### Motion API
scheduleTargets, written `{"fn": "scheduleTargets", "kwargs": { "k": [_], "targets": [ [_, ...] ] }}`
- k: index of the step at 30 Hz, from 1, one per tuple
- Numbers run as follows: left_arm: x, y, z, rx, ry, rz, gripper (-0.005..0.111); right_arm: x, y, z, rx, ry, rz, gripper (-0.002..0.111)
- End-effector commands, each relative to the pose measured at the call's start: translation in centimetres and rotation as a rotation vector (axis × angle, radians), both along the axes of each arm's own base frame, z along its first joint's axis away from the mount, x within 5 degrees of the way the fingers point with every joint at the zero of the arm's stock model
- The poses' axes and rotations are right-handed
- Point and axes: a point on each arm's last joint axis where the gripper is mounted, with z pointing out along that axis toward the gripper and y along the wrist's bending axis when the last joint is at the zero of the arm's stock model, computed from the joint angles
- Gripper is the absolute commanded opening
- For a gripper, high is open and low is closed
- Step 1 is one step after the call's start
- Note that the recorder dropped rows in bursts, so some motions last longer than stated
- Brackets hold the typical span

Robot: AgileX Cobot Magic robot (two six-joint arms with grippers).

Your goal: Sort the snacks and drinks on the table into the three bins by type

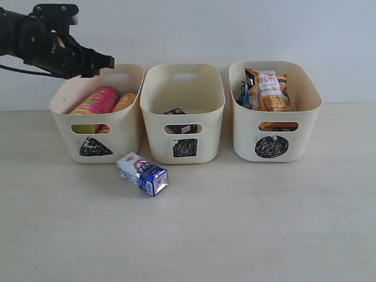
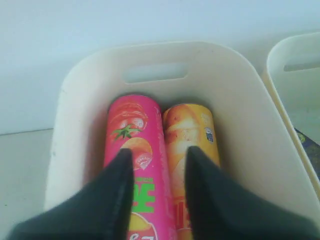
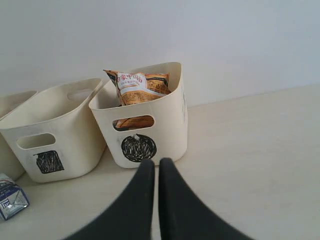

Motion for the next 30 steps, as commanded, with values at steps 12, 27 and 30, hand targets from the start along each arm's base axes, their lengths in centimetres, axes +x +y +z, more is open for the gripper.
{"fn": "scheduleTargets", "kwargs": {
  "k": [12, 27, 30],
  "targets": [
    [-6.9, 3.7, 4.4, 0.027, 0.126, 0.090, 0.004, 0.0, 0.0, -0.1, -0.005, 0.000, -0.006, 0.000],
    [-20.1, 5.9, 8.3, -0.158, -0.129, 0.123, 0.004, 0.0, 0.0, -0.2, -0.008, 0.007, -0.005, 0.000],
    [-23.0, 6.3, 9.0, -0.170, -0.173, 0.123, 0.004, 0.0, 0.0, -0.2, -0.008, 0.007, -0.005, 0.000]
  ]
}}
